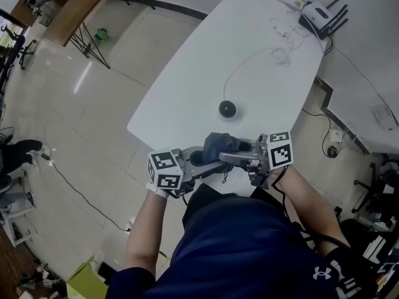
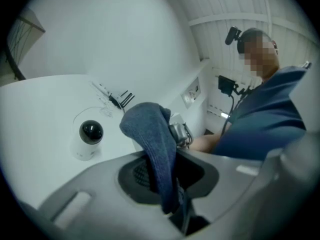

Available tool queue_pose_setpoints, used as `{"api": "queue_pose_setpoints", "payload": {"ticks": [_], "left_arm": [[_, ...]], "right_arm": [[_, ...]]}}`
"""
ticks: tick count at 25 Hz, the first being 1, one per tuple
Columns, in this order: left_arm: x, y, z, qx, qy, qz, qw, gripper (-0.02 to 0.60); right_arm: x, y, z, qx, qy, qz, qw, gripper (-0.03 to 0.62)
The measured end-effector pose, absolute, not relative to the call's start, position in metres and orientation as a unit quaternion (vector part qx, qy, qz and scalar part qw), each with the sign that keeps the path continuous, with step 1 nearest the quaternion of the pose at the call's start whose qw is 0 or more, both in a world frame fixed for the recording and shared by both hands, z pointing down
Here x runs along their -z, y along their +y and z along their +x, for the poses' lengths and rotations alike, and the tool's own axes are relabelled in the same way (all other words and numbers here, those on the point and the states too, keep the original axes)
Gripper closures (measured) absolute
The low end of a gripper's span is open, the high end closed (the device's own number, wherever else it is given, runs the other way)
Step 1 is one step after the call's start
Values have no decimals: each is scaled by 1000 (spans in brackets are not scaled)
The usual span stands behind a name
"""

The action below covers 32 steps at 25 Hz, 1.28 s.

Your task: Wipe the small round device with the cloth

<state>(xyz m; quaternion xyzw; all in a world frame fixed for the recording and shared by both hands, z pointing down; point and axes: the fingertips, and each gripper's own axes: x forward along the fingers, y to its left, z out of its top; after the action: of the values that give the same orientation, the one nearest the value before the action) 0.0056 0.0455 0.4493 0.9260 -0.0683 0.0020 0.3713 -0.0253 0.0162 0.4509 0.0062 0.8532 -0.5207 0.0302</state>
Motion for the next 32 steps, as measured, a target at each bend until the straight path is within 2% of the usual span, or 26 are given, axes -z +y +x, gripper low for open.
{"api": "queue_pose_setpoints", "payload": {"ticks": [1, 2, 4, 6, 8, 14, 21, 23, 26, 28, 32], "left_arm": [[-453, 40, 1, 0, -92, 923, 372, 507], [-458, 31, -7, 4, -129, 920, 371, 474], [-470, 8, -31, 15, -222, 904, 365, 370], [-477, -7, -55, 19, -297, 886, 356, 373], [-476, -11, -67, 18, -332, 877, 347, 405], [-465, -1, -56, 11, -348, 878, 328, 453], [-462, 12, -40, 5, -365, 868, 337, 465], [-463, 19, -37, -3, -374, 864, 336, 466], [-466, 30, -36, -10, -391, 857, 336, 469], [-468, 34, -34, -11, -405, 850, 337, 471], [-461, 36, -18, -9, -428, 840, 334, 476]], "right_arm": [[-454, 12, -24, 516, 856, -10, 28, 481], [-459, 3, -22, 511, 858, -38, 25, 489], [-477, -20, -12, 488, 865, -116, 7, 491], [-499, -41, -5, 425, 885, -186, -45, 493], [-521, -53, -5, 336, 907, -226, -118, 493], [-544, -42, -27, 6, 927, -214, -307, 494], [-598, -34, -23, -117, 883, -166, -423, 494], [-593, -36, -24, -124, 885, -171, -415, 494], [-558, -43, -26, -66, 914, -201, -346, 494], [-533, -56, -19, 16, 933, -229, -278, 494], [-514, -96, 11, 256, 922, -256, -137, 494]]}}
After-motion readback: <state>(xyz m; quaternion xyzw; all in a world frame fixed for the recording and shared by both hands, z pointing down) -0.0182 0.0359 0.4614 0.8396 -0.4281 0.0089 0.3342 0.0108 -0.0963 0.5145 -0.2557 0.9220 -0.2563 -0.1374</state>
